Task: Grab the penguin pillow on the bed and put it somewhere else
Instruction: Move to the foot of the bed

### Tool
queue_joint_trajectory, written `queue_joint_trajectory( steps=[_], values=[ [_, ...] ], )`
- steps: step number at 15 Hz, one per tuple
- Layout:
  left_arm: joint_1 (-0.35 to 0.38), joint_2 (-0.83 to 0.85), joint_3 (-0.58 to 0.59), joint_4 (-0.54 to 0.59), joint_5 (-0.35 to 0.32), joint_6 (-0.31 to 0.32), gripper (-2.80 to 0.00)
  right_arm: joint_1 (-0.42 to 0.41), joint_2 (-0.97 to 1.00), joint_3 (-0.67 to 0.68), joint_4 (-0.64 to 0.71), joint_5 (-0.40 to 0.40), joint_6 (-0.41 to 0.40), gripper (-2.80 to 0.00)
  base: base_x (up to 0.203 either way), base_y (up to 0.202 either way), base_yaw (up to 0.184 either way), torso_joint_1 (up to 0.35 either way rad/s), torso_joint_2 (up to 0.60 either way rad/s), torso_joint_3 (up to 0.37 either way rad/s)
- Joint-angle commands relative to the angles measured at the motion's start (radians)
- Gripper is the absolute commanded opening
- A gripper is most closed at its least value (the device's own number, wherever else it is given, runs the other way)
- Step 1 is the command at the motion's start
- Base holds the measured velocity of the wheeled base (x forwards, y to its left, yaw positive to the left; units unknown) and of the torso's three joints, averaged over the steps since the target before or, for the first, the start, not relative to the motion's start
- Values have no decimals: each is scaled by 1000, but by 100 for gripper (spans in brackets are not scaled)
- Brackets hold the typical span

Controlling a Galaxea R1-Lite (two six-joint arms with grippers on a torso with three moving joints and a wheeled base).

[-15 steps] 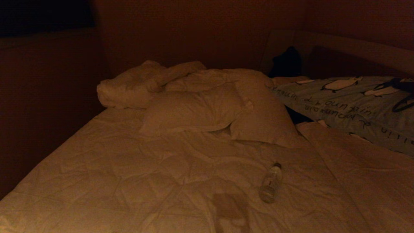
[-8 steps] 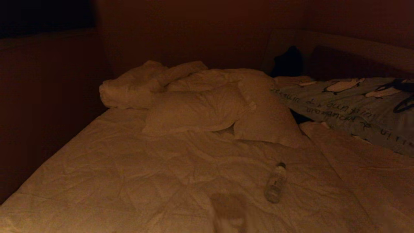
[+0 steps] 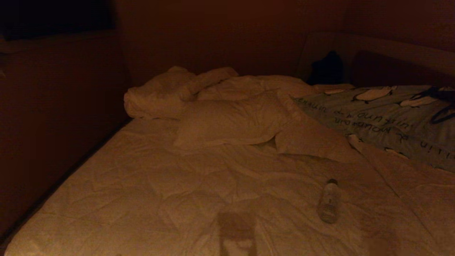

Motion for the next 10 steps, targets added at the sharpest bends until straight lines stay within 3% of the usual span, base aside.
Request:
queue_joint_trajectory(
  steps=[1, 10],
  values=[
    [0, 0, 0, -1, 1, 0, -280, 1, 7, 0, -2, 4, 1, -280, 0, 202, -3, 2, 2, 2],
    [1, 0, 0, -2, 1, -1, -280, 12, 9, 0, -1, 4, 1, -280, 0, 194, 1, 5, 2, 2]
  ],
)
